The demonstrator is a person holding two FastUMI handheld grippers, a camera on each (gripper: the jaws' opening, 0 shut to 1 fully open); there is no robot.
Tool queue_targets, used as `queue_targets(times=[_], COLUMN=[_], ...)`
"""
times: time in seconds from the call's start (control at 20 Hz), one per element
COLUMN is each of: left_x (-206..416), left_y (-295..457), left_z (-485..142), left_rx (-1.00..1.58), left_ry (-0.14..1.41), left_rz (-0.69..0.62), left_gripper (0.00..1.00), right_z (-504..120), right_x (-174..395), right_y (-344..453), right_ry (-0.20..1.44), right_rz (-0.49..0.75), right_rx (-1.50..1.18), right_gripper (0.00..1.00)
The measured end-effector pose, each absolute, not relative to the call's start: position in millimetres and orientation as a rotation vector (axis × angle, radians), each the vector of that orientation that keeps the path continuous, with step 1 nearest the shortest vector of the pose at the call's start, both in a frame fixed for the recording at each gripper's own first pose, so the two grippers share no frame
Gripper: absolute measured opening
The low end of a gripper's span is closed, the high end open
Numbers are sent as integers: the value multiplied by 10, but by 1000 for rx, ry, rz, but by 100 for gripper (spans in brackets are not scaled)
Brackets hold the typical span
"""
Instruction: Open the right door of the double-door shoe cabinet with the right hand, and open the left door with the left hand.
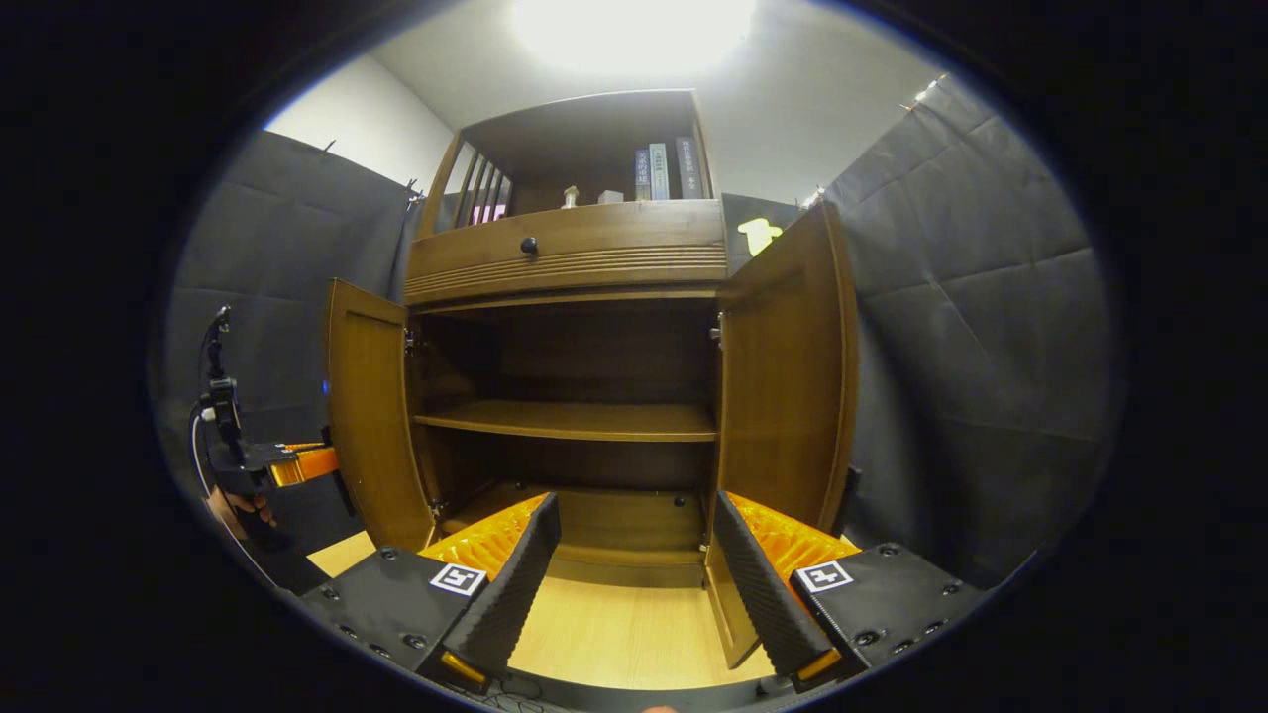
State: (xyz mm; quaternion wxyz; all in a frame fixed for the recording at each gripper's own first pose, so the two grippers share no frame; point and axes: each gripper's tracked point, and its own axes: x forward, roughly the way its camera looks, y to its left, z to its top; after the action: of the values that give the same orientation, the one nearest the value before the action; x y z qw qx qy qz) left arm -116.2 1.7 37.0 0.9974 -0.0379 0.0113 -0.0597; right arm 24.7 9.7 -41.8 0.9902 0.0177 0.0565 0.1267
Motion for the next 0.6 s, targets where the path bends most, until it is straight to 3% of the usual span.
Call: queue_targets(times=[0.05,0.1,0.6], left_x=[-1167,-1171,-1243], left_y=[120,206,768], left_z=[367,362,323], left_rx=[-74,-70,-66], left_ry=[14,12,13], left_rz=[-109,-100,-13], left_gripper=[19,19,19], right_z=[-413,-425,-476], right_x=[264,272,311], right_y=[156,215,660], right_ry=[114,115,119], right_rz=[264,274,334], right_rx=[36,34,25], right_gripper=[93,98,98])
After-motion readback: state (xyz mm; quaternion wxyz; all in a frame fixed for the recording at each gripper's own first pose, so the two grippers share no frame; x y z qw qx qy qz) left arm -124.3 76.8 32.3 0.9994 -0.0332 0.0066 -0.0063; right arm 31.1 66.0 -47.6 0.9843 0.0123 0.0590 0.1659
